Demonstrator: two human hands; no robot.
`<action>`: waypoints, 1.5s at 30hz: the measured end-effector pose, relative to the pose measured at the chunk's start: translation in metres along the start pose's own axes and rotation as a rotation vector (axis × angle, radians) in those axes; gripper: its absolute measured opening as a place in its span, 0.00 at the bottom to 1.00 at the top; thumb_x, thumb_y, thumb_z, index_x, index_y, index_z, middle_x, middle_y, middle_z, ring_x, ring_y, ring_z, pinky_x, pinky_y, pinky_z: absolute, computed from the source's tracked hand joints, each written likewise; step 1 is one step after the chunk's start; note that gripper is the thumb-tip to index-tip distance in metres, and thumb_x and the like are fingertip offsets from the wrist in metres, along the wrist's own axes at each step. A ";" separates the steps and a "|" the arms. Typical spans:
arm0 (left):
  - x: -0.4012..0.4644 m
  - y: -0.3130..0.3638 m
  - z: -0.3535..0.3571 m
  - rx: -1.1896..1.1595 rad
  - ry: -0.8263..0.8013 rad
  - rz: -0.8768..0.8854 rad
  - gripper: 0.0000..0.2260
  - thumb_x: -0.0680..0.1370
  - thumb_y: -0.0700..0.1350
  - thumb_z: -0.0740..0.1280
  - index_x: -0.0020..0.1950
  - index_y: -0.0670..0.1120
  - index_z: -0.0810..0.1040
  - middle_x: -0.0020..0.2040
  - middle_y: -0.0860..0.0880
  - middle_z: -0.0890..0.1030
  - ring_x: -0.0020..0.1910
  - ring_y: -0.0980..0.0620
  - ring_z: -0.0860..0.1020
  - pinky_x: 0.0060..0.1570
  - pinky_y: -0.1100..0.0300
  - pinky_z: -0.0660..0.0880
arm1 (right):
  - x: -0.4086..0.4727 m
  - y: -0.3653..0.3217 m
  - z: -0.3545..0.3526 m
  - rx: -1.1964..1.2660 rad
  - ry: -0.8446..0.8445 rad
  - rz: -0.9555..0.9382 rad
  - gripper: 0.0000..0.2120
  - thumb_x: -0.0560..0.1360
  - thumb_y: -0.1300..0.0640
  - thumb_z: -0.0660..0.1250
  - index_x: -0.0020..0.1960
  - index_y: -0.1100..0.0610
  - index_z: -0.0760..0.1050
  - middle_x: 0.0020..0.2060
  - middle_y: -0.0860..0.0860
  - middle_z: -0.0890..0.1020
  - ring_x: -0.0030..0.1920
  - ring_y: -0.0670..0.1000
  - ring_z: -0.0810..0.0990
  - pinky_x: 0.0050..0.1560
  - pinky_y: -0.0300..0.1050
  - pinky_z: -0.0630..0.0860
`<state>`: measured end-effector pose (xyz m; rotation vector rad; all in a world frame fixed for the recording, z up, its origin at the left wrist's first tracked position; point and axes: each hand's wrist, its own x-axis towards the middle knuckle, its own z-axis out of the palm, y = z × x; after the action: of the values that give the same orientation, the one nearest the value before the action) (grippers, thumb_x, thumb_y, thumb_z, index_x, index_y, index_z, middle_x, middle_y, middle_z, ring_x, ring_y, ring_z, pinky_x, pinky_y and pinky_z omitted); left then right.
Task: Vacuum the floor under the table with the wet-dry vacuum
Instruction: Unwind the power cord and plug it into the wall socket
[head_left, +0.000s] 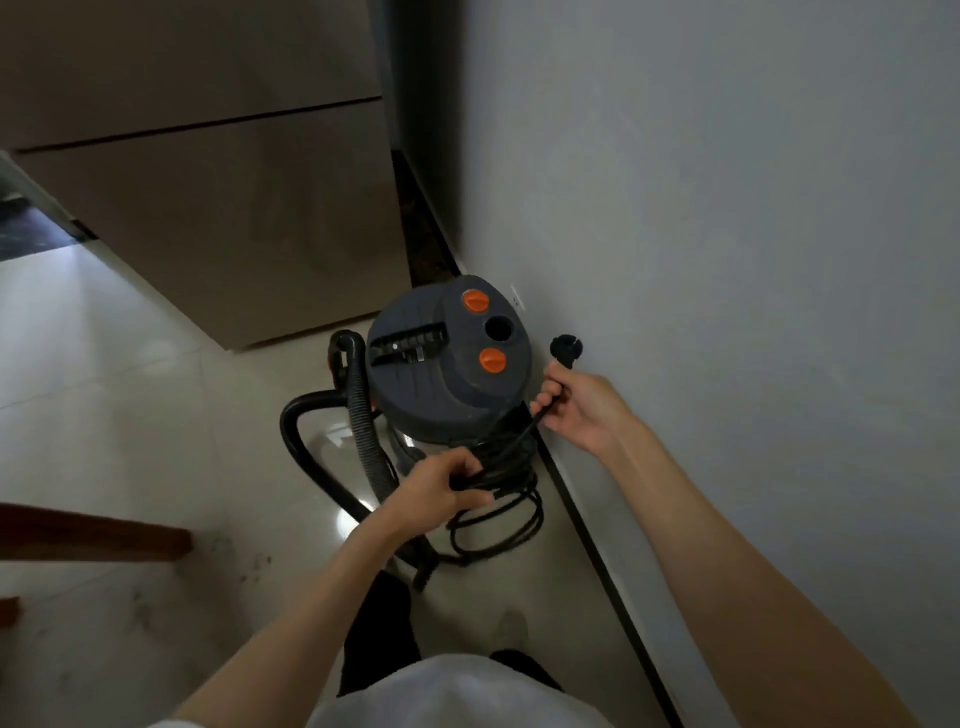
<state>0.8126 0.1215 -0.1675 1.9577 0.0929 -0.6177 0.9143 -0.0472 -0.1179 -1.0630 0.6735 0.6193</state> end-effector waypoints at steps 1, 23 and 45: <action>-0.001 0.002 0.017 0.000 0.011 -0.017 0.11 0.73 0.42 0.72 0.38 0.50 0.71 0.36 0.54 0.74 0.37 0.58 0.73 0.41 0.64 0.70 | -0.005 0.000 -0.011 0.004 -0.017 0.009 0.12 0.82 0.60 0.57 0.39 0.57 0.67 0.20 0.48 0.66 0.23 0.46 0.65 0.27 0.39 0.71; -0.019 0.048 0.100 -0.114 0.033 -0.027 0.03 0.77 0.41 0.67 0.47 0.46 0.80 0.47 0.50 0.82 0.51 0.55 0.80 0.56 0.64 0.74 | -0.053 -0.010 -0.085 -0.346 -0.129 -0.298 0.14 0.82 0.51 0.55 0.45 0.59 0.71 0.22 0.46 0.62 0.21 0.43 0.59 0.25 0.37 0.56; 0.158 -0.037 -0.029 0.653 0.210 -0.044 0.33 0.79 0.55 0.62 0.78 0.47 0.48 0.78 0.48 0.47 0.77 0.48 0.42 0.74 0.48 0.44 | 0.171 0.009 -0.048 -0.607 0.163 -0.320 0.17 0.83 0.54 0.52 0.65 0.64 0.68 0.57 0.58 0.77 0.59 0.56 0.76 0.64 0.50 0.72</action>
<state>0.9484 0.1317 -0.2607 2.6575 0.0695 -0.5034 1.0086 -0.0654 -0.2681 -1.7611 0.4431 0.4671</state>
